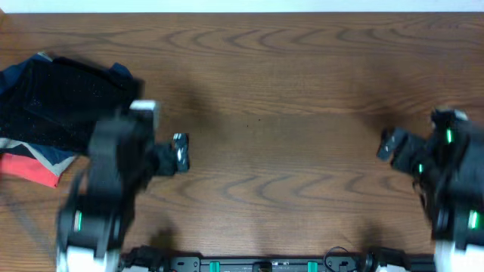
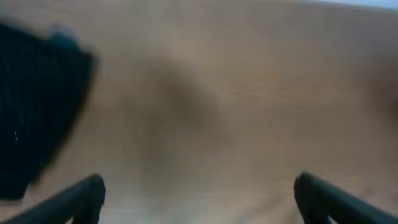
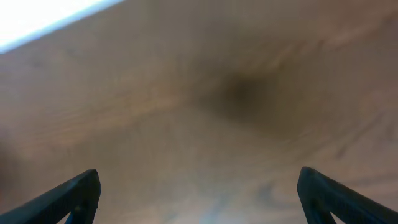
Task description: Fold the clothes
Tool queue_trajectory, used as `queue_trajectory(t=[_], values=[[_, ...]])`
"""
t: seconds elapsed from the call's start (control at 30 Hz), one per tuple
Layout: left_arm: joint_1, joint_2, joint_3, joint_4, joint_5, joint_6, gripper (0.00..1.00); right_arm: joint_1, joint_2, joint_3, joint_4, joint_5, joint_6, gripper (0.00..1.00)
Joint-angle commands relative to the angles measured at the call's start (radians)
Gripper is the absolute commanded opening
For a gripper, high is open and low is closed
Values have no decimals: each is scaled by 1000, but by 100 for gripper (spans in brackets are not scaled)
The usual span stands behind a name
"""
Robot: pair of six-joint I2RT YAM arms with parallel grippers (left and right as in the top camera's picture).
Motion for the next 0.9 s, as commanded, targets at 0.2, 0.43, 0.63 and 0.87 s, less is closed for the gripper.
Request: queue_trajectory(t=[0.2, 0.43, 0.63, 0.87], values=[[-3, -343, -119, -100, -15, -6, 98, 12, -301, -111, -148, 18, -18, 99], [-3, -389, -119, -226, -15, -6, 98, 12, -328, -111, -337, 17, -6, 99], [-3, -389, -119, -298, -15, -6, 98, 12, -328, -111, -337, 17, -6, 99], [-3, -389, -119, -324, -15, -6, 98, 21, -352, -118, -328, 14, -3, 99]])
